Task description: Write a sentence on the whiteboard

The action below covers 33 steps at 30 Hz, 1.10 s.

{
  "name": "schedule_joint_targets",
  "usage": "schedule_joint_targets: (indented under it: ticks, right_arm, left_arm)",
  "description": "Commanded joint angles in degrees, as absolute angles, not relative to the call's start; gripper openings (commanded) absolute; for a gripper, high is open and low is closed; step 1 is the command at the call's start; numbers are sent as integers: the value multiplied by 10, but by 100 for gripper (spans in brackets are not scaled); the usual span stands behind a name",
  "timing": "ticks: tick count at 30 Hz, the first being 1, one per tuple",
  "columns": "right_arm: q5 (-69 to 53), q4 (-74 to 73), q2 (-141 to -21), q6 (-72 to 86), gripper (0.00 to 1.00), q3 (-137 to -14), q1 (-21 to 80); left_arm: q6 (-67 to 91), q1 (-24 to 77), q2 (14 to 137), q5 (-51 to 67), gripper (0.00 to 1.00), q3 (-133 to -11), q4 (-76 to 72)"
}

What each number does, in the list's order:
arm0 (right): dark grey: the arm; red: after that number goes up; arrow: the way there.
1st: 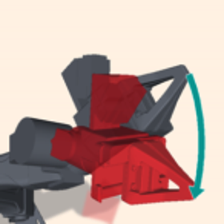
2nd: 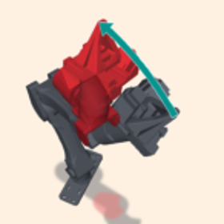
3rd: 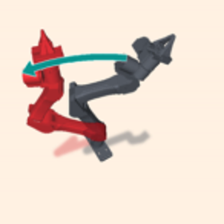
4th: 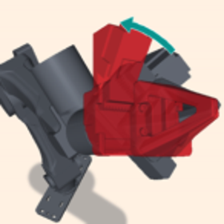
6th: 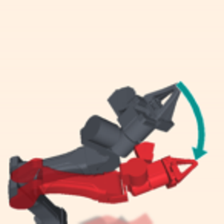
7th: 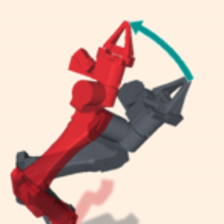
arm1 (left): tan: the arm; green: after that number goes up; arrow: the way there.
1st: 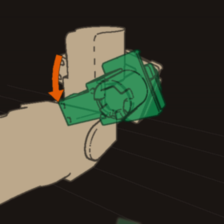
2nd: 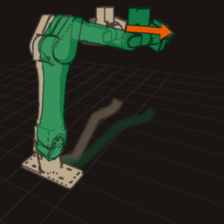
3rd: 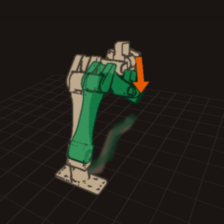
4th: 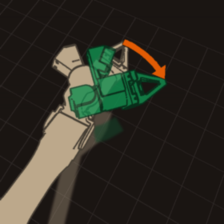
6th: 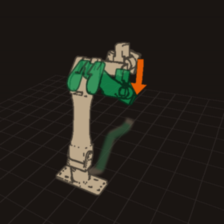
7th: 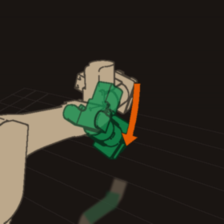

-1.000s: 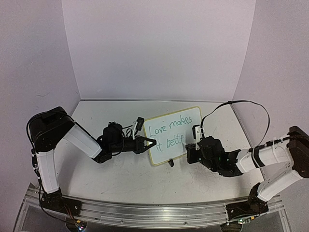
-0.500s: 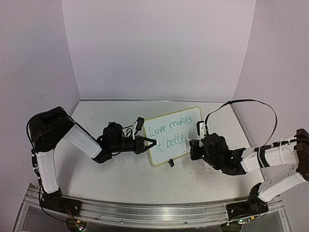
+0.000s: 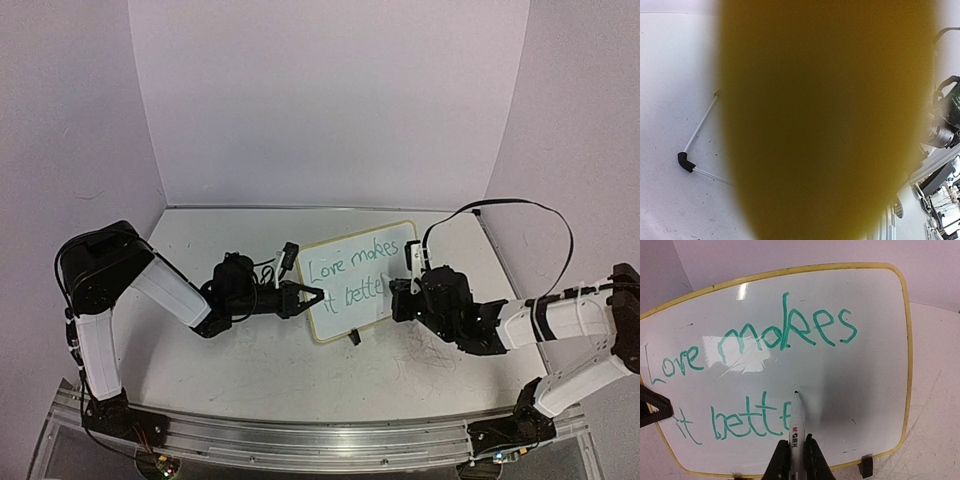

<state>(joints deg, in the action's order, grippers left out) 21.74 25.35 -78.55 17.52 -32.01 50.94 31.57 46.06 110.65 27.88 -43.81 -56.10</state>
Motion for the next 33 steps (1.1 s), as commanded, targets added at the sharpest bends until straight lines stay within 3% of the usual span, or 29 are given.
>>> schedule_joint_targets:
  ticks: [1, 33]
  right_arm:
    - [222, 271, -800, 173, 0, -334, 505]
    - [201, 238, -803, 242, 0, -277, 512]
  left_arm:
    - [333, 450, 1099, 253, 0, -433, -498]
    - [331, 450, 1094, 252, 0, -431, -495]
